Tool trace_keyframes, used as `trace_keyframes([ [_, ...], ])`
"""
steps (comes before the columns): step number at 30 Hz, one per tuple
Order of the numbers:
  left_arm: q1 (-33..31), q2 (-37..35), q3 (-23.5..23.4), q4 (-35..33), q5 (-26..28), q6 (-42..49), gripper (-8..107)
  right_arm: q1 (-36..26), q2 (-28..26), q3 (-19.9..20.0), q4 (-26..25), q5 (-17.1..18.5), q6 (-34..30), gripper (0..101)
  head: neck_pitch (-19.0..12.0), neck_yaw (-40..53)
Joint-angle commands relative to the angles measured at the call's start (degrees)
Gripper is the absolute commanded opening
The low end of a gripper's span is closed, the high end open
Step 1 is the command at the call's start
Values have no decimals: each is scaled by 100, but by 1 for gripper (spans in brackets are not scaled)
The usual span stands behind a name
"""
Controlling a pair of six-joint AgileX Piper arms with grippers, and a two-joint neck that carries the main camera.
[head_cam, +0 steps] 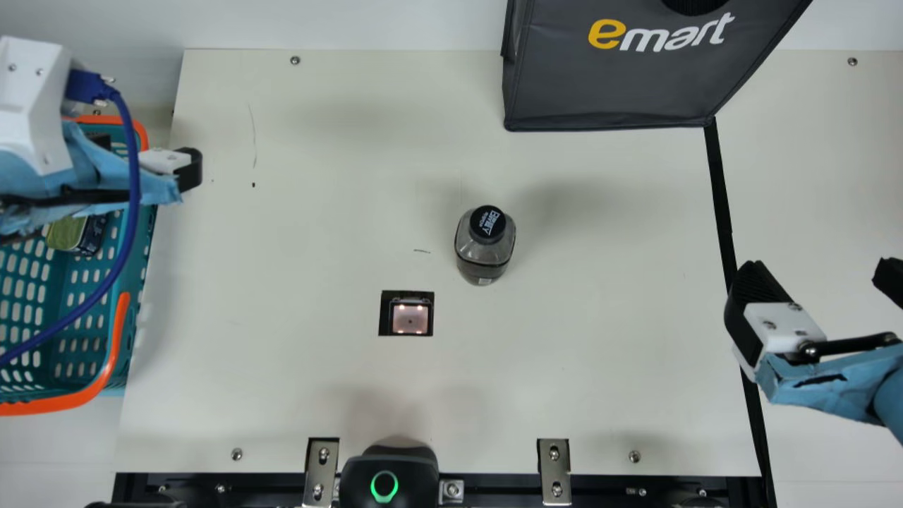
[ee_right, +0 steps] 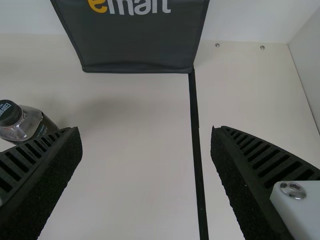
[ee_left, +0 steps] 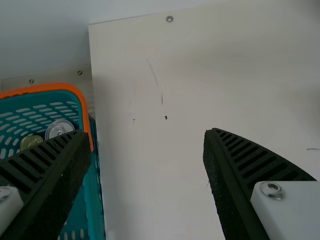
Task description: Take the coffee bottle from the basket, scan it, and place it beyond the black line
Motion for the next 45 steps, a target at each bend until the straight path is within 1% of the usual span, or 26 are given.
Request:
trace_keyframes([
  [1,69,-97,105,-31,-2,29,90,0,0,0,0,0,0,91,-148,9],
  [14,514,-842,872,-286,52,316,90,0,0,0,0,0,0,91,-148,9],
  [21,633,-1215,1122,-383,131,321,90,0,0,0,0,0,0,91,-148,9],
  [30,579,-1492,1206,-354,169,125,90,0,0,0,0,0,0,91,-148,9],
  [45,373,-1618,1207,-353,267,-29,90,0,0,0,0,0,0,91,-148,9],
])
